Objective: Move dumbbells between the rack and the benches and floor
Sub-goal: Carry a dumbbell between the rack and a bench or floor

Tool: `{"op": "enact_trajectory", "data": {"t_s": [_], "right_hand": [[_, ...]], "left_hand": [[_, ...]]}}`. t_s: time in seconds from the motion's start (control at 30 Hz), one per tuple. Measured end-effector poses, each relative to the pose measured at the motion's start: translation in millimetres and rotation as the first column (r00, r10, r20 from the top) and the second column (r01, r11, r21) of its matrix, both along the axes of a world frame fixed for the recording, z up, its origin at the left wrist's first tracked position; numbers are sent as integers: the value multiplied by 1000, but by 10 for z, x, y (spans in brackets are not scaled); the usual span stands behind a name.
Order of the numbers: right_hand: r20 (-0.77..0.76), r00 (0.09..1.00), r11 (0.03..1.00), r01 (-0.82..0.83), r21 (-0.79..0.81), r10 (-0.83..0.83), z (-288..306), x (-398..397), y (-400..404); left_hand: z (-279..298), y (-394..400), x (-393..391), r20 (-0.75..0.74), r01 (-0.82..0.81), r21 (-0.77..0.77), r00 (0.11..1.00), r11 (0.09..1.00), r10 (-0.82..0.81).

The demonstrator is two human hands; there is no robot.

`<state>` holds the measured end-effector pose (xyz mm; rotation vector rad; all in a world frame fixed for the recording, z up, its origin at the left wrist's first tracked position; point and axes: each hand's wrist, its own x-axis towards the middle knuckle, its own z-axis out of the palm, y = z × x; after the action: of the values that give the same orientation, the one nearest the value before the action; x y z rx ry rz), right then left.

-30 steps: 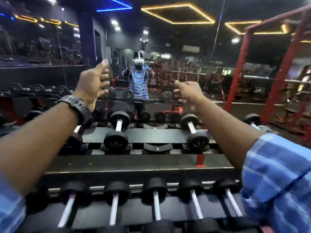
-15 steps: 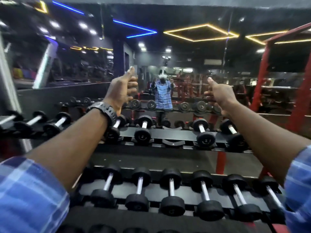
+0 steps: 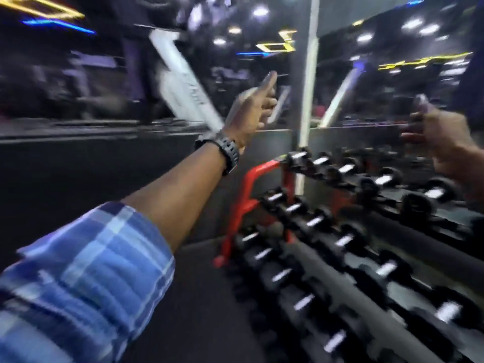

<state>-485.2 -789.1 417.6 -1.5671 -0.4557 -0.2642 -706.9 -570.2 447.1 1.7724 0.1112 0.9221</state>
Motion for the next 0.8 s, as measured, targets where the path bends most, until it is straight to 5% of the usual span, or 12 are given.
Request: {"op": "enact_trajectory", "data": {"t_s": [0.07, 0.1, 0.13, 0.2, 0.27, 0.6, 0.8], "right_hand": [[-1, 999, 993, 39, -111, -39, 63, -534, 348], [15, 981, 963, 191, -191, -191, 107, -723, 544], [-19, 1000, 996, -23, -92, 22, 27, -821, 708], [-56, 906, 907, -420, 13, 420, -57, -1125, 916], [-62, 828, 828, -560, -25, 557, -121, -1577, 994], [5, 534, 534, -845, -14, 845, -131, -3713, 1366], [-36, 404, 405, -915, 3, 914, -227, -4606, 1469]], "left_hand": [[-27, 131, -634, 1, -158, 0, 987, 987, 158], [-67, 158, -962, 13, -228, -7, 974, 974, 228], [-121, 148, -1305, 23, -292, -22, 956, 956, 292], [-251, 87, -1923, 33, -434, -48, 900, 900, 435], [-415, -44, -2540, 6, -577, -46, 816, 815, 578], [-322, -1019, -4947, -10, -868, -22, 496, 496, 868], [-426, -1333, -5754, -47, -915, -26, 403, 402, 914]]}}
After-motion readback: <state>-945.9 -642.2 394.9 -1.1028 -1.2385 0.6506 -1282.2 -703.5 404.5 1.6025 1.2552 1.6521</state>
